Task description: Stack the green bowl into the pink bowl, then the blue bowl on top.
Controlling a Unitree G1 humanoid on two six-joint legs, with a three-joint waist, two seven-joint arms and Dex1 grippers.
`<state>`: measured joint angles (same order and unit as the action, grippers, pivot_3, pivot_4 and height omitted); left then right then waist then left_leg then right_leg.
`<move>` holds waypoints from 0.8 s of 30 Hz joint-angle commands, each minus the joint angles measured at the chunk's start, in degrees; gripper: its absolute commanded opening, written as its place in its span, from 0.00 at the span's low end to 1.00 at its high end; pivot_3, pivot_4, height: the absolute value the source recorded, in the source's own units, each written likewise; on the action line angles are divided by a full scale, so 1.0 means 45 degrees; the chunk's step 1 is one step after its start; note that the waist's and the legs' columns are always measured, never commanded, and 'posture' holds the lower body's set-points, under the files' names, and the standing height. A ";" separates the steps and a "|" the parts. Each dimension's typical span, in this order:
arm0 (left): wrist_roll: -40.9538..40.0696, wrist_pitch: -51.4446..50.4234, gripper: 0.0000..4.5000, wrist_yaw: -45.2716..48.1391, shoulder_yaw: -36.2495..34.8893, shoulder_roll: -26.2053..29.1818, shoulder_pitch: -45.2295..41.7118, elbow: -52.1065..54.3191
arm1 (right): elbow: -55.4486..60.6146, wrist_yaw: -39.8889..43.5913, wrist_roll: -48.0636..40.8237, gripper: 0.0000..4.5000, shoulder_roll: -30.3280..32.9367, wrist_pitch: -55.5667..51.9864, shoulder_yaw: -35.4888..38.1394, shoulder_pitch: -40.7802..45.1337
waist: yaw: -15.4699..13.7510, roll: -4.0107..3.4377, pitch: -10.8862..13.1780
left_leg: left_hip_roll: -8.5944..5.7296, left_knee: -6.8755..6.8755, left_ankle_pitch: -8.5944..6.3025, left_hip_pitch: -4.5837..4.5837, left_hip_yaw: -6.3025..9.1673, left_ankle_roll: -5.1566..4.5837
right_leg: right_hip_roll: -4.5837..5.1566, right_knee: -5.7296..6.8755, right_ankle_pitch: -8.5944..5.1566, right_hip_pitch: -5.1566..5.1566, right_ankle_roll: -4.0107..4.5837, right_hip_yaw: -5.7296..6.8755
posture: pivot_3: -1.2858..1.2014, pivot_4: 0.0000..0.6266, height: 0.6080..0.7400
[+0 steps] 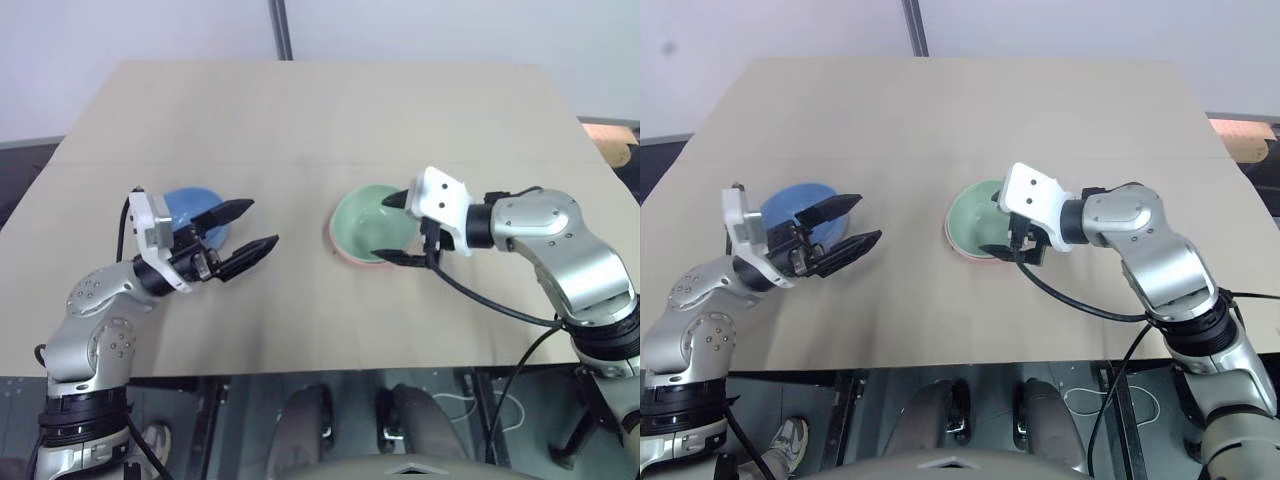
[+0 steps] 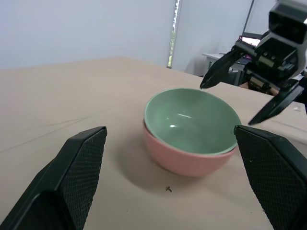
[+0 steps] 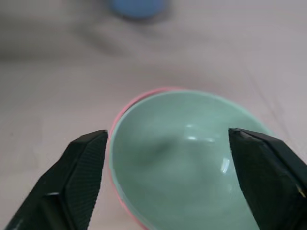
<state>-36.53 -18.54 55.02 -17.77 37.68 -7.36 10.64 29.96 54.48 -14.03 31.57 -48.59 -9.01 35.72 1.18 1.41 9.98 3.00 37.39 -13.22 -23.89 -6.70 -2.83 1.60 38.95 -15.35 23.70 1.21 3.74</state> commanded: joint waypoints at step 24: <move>0.7739 -0.2980 0.01 -0.3592 0.3052 0.3993 -0.0231 0.1451 | 0.2070 -0.1045 -0.3123 1.00 0.2073 0.1302 0.2620 -0.3295 | -0.0134 0.0008 0.0001 | 0.0000 -0.0010 0.0000 -0.0005 0.0007 0.0001 | 0.0005 -0.0011 -0.0004 0.0003 0.0000 0.0004 | 0.52 0.24 1.00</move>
<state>-2.34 -32.33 38.84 -3.65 55.48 -7.14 16.66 38.06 50.48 -27.25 40.35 -44.32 1.12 21.12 0.57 1.45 9.99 3.00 37.34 -13.22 -23.91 -6.67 -2.83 1.62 38.90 -15.37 23.71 1.20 3.76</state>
